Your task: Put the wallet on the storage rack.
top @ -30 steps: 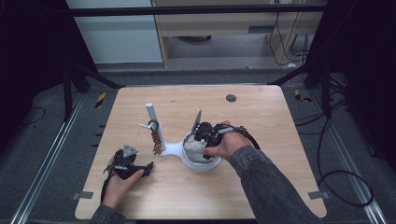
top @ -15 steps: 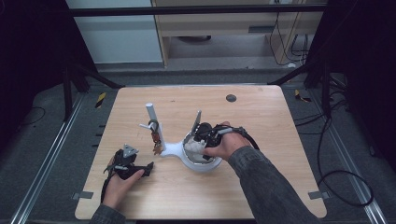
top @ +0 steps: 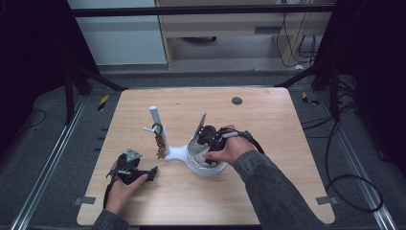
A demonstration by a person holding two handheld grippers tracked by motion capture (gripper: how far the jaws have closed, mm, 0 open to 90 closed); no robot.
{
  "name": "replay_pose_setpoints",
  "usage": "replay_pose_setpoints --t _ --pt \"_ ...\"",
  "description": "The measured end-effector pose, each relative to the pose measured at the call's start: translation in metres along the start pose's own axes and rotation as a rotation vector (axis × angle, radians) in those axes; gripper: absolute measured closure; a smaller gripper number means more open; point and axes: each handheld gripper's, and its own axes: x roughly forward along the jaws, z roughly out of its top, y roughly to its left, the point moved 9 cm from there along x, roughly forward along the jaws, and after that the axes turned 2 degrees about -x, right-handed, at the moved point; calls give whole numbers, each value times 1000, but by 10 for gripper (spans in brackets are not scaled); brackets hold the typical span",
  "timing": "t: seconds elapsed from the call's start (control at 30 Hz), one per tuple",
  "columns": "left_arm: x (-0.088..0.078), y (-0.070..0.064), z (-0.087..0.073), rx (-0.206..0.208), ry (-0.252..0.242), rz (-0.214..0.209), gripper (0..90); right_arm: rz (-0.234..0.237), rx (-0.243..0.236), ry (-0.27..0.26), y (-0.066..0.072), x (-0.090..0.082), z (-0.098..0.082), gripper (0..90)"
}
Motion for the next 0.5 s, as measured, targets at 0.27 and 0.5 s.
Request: replay_pose_setpoints --t 0.27,0.5 --pt "0 0 0 0 0 0 12 -2 -1 0 -1 -1 0 294" --pt "0 0 0 0 -1 0 12 -6 14 -17 -1 -5 -1 280"
